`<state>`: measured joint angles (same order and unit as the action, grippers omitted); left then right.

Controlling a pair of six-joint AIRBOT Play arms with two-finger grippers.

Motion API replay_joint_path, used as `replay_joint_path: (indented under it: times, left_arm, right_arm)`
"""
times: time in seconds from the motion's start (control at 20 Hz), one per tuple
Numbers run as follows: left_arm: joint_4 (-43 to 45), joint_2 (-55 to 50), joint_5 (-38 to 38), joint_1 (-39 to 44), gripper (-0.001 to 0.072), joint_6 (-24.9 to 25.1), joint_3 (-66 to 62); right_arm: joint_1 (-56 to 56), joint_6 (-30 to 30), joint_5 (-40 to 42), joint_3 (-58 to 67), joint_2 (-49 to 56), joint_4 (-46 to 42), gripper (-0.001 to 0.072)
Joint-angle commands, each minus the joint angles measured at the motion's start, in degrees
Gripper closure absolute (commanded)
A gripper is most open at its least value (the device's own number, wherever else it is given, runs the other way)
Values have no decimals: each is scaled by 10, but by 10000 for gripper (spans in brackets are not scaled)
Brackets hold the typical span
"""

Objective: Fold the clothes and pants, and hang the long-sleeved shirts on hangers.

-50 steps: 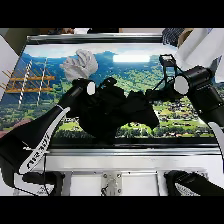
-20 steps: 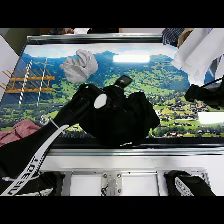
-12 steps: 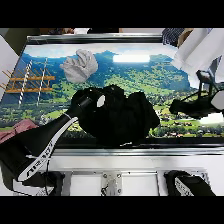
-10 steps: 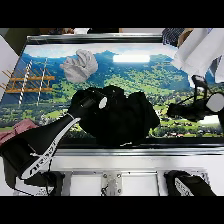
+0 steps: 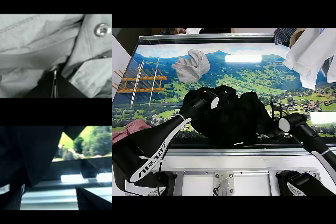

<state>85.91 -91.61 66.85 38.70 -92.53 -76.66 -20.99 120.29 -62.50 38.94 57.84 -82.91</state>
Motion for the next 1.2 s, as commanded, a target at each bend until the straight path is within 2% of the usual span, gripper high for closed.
replay_joint_path:
  times: [0.0, 0.25, 0.3, 0.4, 0.5, 0.55, 0.6, 0.65, 0.7, 1.0, 1.15]
  left_arm:
    - [-1, 19, 4, -2, 694, -1, 0]
    - [-1, 33, 12, -2, 693, -1, 0]
    - [-2, 33, 13, -2, 693, -1, 0]
    - [-6, 33, 17, -1, 693, -1, 0]
    - [-6, 33, 26, 0, 693, 0, 0]
    - [-6, 33, 31, 0, 612, -1, 0]
    - [-6, 33, 33, 0, 259, -1, 0]
    - [-6, 33, 35, 0, 1, -2, 0]
    - [-7, 33, 37, 0, 33, -2, 0]
    - [-46, 23, 4, 0, 33, 0, 1]
    - [-46, -15, 23, 0, 33, 2, 1]
  right_arm:
    - [-52, 75, 66, -14, 50, -6, 3]
    - [-56, 70, 72, -14, 104, -6, 3]
    - [-56, 70, 72, -14, 108, -6, 40]
    - [-56, 50, 72, -14, 111, -6, 466]
    - [-56, 40, 72, -14, 110, -13, 682]
    - [-56, 40, 71, -14, 110, -15, 696]
    - [-56, 40, 71, -14, 109, -15, 696]
    - [-56, 40, 71, -14, 108, -15, 696]
    - [-56, 39, 69, -14, 106, -15, 696]
    - [-56, 25, 50, -14, 106, -13, 696]
    - [-56, 24, 36, -14, 106, -13, 696]
